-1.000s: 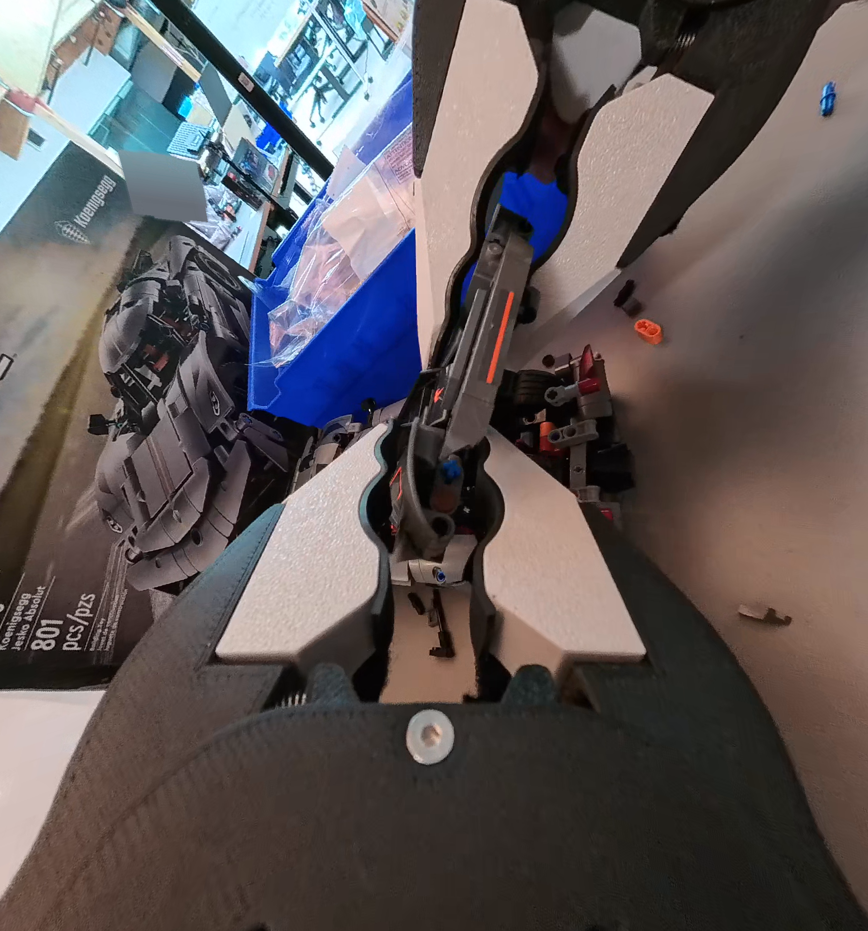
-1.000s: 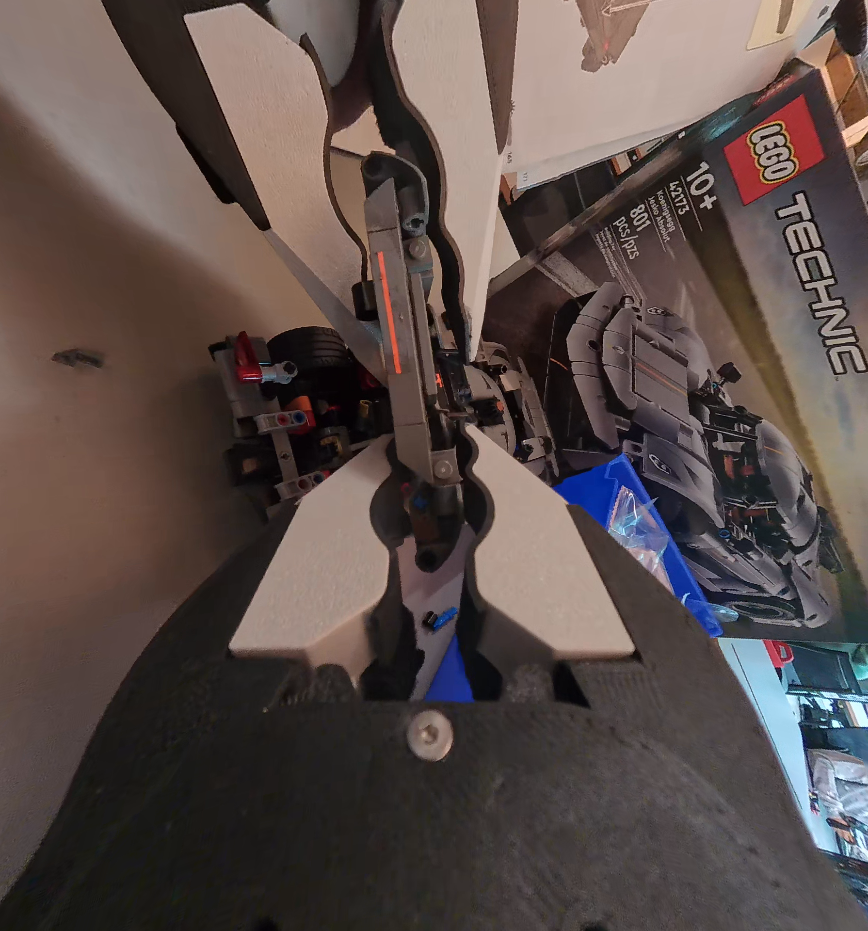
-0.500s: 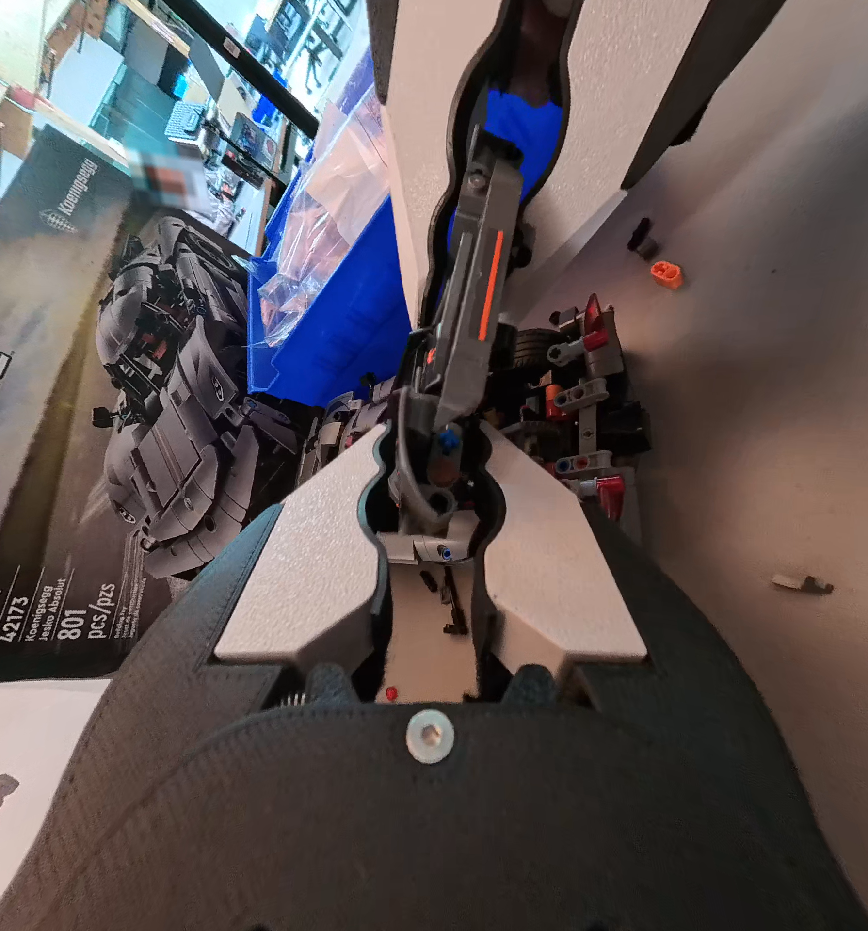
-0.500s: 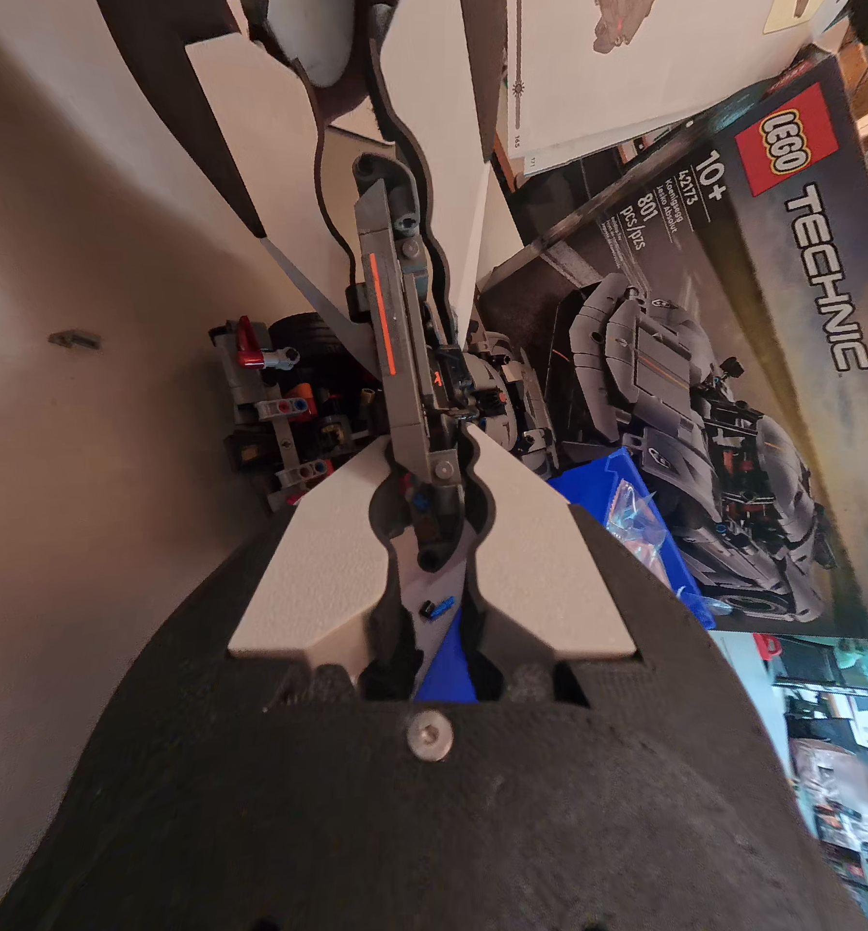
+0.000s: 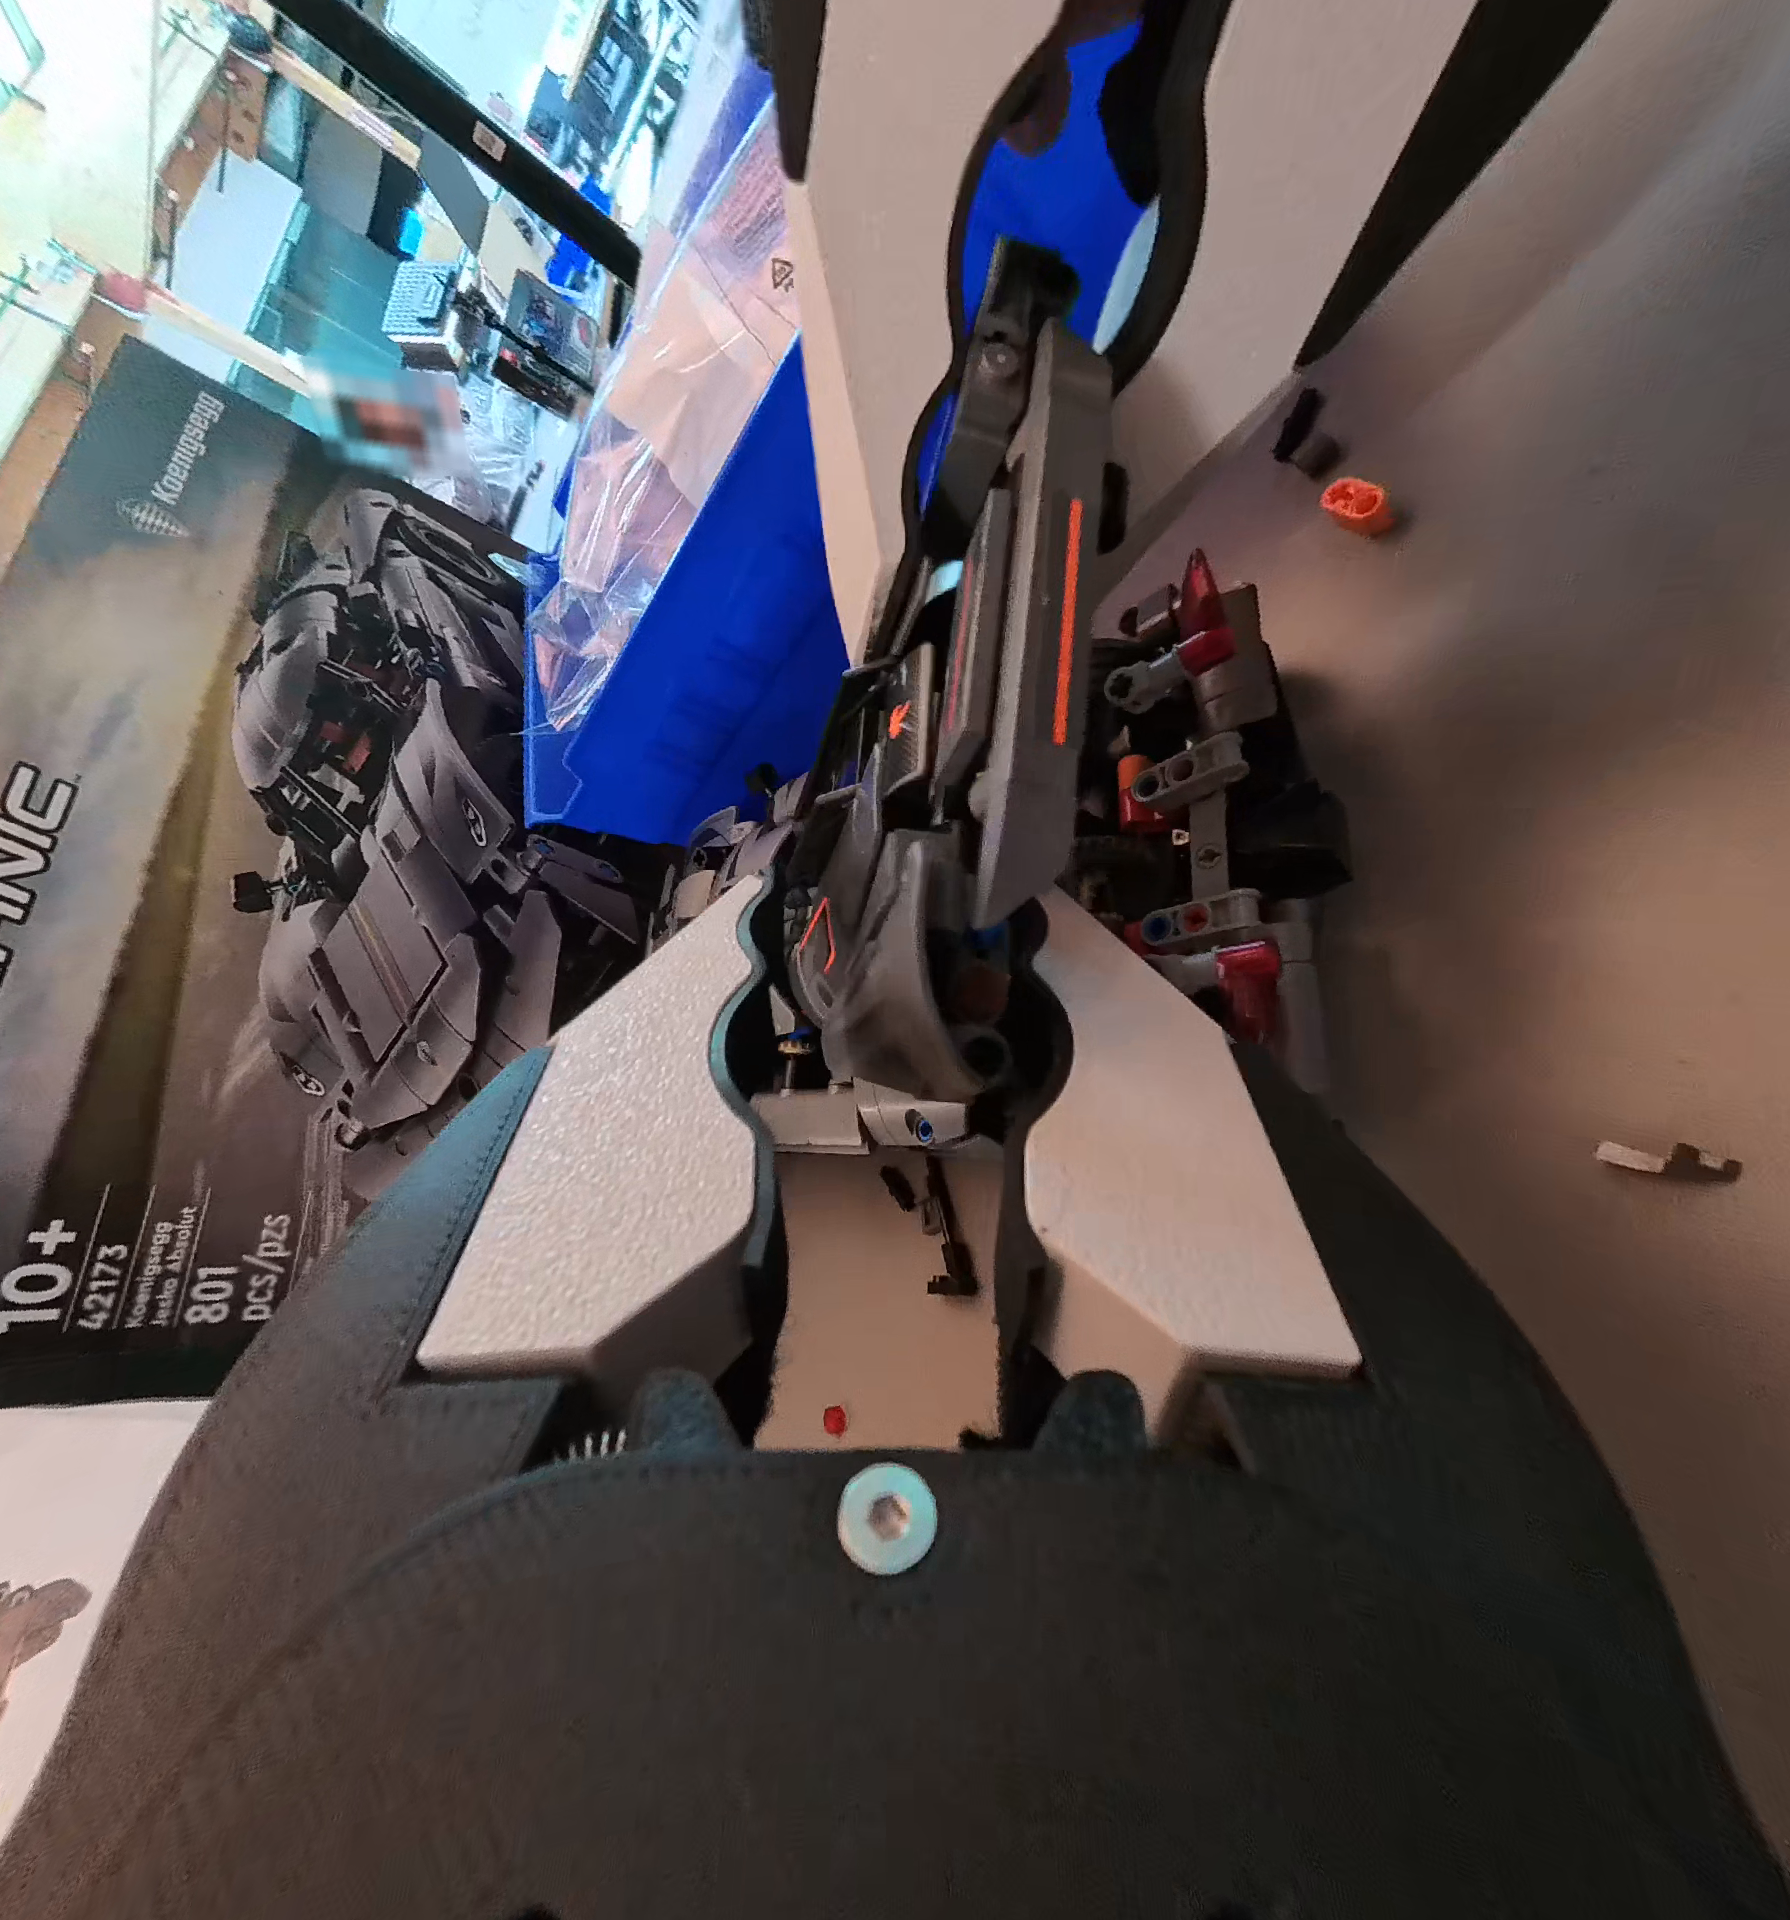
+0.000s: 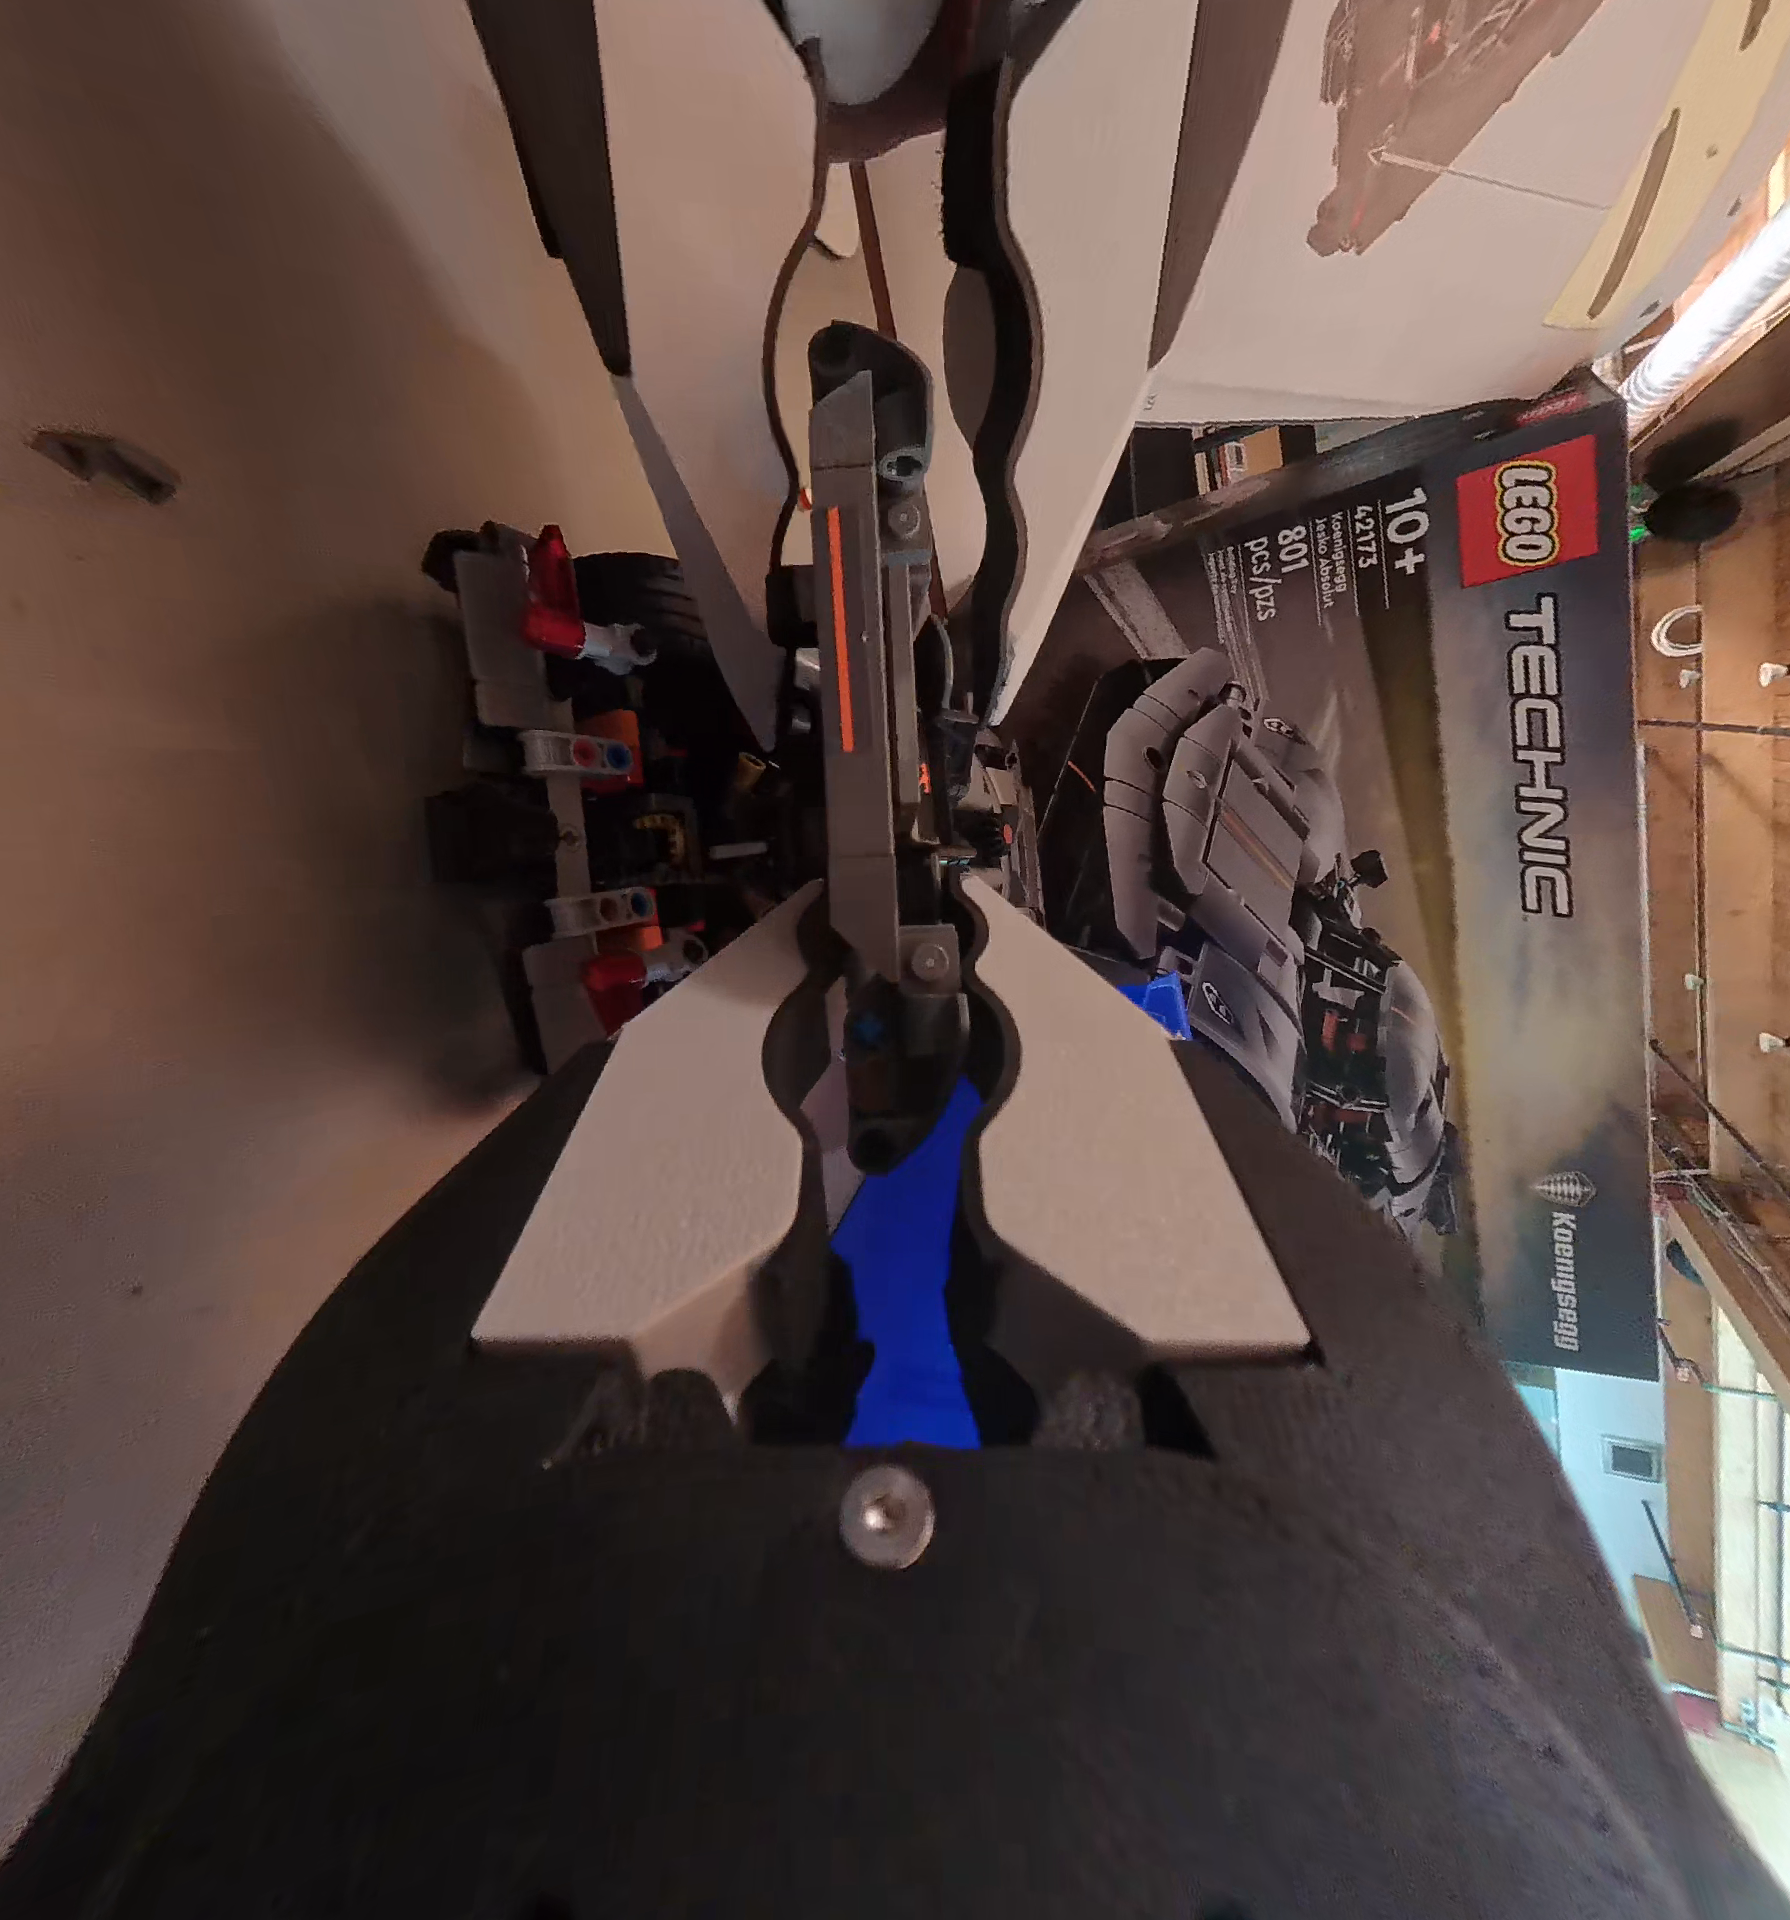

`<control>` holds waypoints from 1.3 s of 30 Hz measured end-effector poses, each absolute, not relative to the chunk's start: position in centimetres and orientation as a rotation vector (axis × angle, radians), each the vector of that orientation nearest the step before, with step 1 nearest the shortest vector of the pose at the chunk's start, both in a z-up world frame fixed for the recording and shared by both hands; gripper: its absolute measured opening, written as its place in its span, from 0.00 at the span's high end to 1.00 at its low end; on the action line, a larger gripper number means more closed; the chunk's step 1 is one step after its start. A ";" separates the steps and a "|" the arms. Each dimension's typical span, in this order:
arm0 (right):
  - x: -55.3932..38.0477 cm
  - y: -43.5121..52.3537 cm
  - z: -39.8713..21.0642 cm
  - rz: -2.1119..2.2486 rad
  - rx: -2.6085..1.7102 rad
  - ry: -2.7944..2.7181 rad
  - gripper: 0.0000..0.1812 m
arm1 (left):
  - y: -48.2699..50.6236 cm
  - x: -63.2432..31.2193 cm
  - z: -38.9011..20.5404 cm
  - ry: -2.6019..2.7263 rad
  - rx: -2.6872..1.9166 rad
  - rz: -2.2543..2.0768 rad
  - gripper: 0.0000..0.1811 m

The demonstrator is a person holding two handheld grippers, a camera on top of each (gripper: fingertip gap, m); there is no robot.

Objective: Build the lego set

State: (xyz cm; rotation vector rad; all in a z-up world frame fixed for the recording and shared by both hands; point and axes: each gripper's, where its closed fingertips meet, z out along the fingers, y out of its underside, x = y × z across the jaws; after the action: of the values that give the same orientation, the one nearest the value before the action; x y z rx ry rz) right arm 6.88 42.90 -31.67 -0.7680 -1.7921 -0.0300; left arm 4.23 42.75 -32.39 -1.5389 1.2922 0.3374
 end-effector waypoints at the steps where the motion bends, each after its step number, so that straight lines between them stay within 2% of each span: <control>1: 6.9 42.8 -31.8 -0.023 -0.770 -1.796 0.91 | 42.7 4.2 -32.6 1.304 -1.540 0.349 0.78; 6: 7.3 42.5 -31.9 0.038 -0.798 -1.813 0.91 | 42.0 3.7 -32.8 1.295 -1.563 0.334 0.71; 11: 7.1 42.1 -32.1 0.078 -0.842 -1.817 0.91 | 40.6 3.3 -33.0 1.273 -1.617 0.261 0.69; 16: 7.5 41.5 -32.0 0.127 -0.885 -1.825 0.91 | 40.1 2.9 -32.0 1.264 -1.609 0.454 0.75; 21: 7.9 40.4 -32.6 0.126 -0.874 -1.857 0.91 | 38.2 4.8 -31.8 1.227 -1.629 0.432 0.77; 24: 8.3 39.5 -32.6 0.118 -0.877 -1.869 0.91 | 37.3 5.2 -32.2 1.251 -1.637 0.461 0.80; 26: 8.5 39.2 -32.7 0.089 -0.875 -1.879 0.91 | 36.8 5.5 -32.0 1.225 -1.644 0.447 0.86; 32: 9.5 37.7 -32.4 0.080 -0.886 -1.910 0.91 | 34.9 6.9 -30.7 1.195 -1.626 0.396 0.83; 39: 9.9 37.1 -32.2 0.079 -0.943 -1.913 0.90 | 33.3 8.9 -30.3 1.293 -1.481 0.526 0.93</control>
State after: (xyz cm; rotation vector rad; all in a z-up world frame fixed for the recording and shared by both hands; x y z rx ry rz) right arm 9.93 37.08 -32.20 -0.9434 -1.9134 0.0791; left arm 8.86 33.34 -30.29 -1.4810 1.2931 0.5255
